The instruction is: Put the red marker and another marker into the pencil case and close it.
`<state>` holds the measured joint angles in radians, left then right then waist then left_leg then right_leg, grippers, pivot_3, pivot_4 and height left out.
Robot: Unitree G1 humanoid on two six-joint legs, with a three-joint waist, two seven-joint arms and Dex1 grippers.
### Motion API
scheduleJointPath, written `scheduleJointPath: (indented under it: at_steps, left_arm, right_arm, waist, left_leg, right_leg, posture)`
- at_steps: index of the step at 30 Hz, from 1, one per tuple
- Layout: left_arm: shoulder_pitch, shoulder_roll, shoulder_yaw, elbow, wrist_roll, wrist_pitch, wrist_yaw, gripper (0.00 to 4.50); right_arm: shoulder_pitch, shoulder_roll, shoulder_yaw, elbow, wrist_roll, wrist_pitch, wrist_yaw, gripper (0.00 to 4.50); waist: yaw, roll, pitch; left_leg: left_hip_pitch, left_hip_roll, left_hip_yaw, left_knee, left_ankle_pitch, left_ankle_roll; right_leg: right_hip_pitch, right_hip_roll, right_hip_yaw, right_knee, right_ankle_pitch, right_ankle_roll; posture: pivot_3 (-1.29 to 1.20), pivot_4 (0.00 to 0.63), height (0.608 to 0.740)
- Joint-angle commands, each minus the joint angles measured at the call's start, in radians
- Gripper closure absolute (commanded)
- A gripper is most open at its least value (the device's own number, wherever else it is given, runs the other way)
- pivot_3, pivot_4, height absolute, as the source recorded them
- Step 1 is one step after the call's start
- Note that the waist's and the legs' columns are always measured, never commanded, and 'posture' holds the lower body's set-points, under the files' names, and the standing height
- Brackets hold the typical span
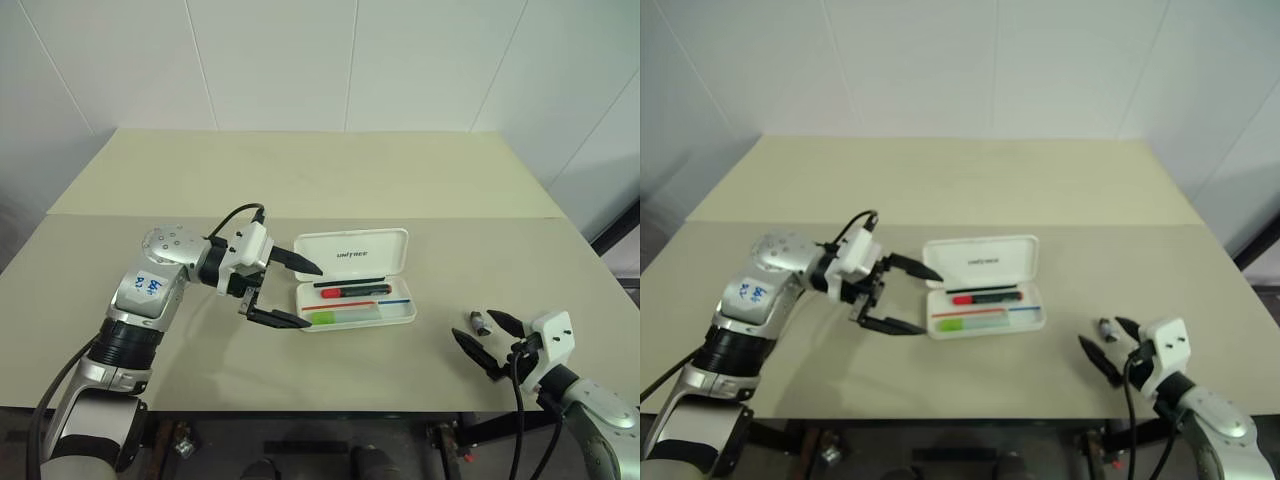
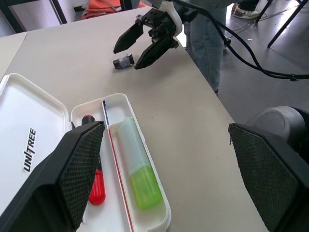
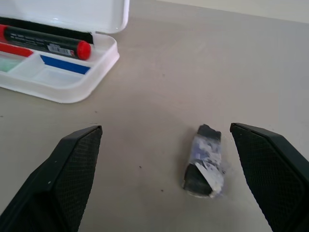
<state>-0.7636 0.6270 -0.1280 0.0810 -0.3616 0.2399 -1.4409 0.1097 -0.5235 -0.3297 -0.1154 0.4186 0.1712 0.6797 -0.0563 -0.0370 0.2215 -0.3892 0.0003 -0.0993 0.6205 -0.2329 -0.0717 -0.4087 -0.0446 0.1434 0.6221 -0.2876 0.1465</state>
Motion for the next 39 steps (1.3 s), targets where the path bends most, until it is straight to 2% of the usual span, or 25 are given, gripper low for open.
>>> scheduleJointPath:
  at_steps: [1, 7, 9, 12, 20, 26, 34, 39]
  left_arm:
    - [-0.022, 0.008, 0.025, -0.036, -0.027, -0.003, 0.001, 0.09]
    - [-0.018, 0.013, 0.027, -0.044, -0.033, -0.001, 0.002, 0.09]
    - [-0.021, 0.013, 0.028, -0.04, -0.031, -0.004, 0.003, 0.06]
    - [-0.022, 0.014, 0.029, -0.038, -0.031, -0.006, 0.004, 0.06]
    - [-0.008, 0.014, 0.029, -0.048, -0.026, -0.016, 0.016, 0.06]
    - [-0.001, 0.015, 0.029, -0.047, -0.023, -0.024, 0.019, 0.06]
    - [0.012, 0.025, 0.032, -0.045, -0.018, -0.041, 0.022, 0.06]
    - [0.027, 0.034, 0.037, -0.047, -0.015, -0.051, 0.032, 0.06]
  right_arm:
    - [-0.012, 0.007, -0.025, 0.041, -0.005, -0.039, -0.012, 0.0]
    - [-0.045, 0.008, -0.012, 0.147, -0.03, -0.041, -0.027, 0.0]
    - [-0.056, 0.012, -0.009, 0.162, -0.03, -0.043, -0.028, 0.39]
    - [-0.064, 0.019, -0.001, 0.162, -0.025, -0.041, -0.029, 1.27]
    - [-0.068, 0.017, 0.009, 0.145, -0.032, -0.029, -0.037, 4.07]
    - [-0.103, -0.019, 0.01, 0.132, -0.031, -0.049, 0.007, 4.07]
    - [-0.217, -0.146, 0.065, 0.127, -0.009, -0.084, 0.242, 4.07]
    - [-0.35, -0.216, 0.161, 0.114, 0.005, -0.055, 0.419, 4.07]
  waist:
    - [0.0, 0.0, 0.0]
    - [-0.002, 0.0, 0.0]
    - [-0.002, 0.0, 0.0]
    - [-0.003, 0.0, 0.0]
    - [-0.004, 0.0, 0.0]
    - [-0.005, 0.0, 0.0]
    - [-0.01, 0.0, 0.0]
    - [-0.024, 0.0, 0.0]
  left_leg:
    - [0.0, 0.0, 0.0, 0.0, 0.0, 0.0]
    - [0.0, 0.0, 0.0, 0.0, 0.0, 0.0]
    - [0.0, 0.0, 0.0, 0.001, 0.0, 0.0]
    - [0.001, 0.0, 0.0, 0.002, 0.0, 0.0]
    - [0.001, 0.0, 0.0, 0.002, 0.0, 0.0]
    - [0.001, 0.0, 0.001, 0.003, 0.0, 0.0]
    - [0.001, 0.0, 0.002, 0.002, 0.0, 0.001]
    - [0.0, 0.0, 0.002, 0.001, 0.0, 0.0]
  right_leg:
    - [0.0, 0.0, 0.0, 0.0, 0.0, 0.0]
    - [0.0, 0.0, 0.0, 0.0, 0.0, 0.0]
    - [0.001, 0.0, 0.0, 0.0, 0.0, 0.0]
    - [0.002, 0.0, 0.0, -0.001, 0.0, -0.004]
    - [0.002, 0.0, 0.001, -0.001, 0.0, -0.005]
    - [0.002, 0.0, 0.002, -0.001, 0.0, -0.005]
    - [0.002, 0.0, 0.003, -0.001, 0.001, -0.002]
    - [0.001, 0.0, 0.003, -0.001, 0.004, 0.005]
  posture:
    - [0.0, 0.15, 0.74]
    - [0.0, 0.15, 0.74]
    - [0.0, 0.15, 0.74]
    - [0.0, 0.15, 0.74]
    - [0.0, 0.15, 0.74]
    - [0.0, 0.15, 0.74]
    - [0.0, 0.15, 0.74]
    - [0.0, 0.15, 0.74]
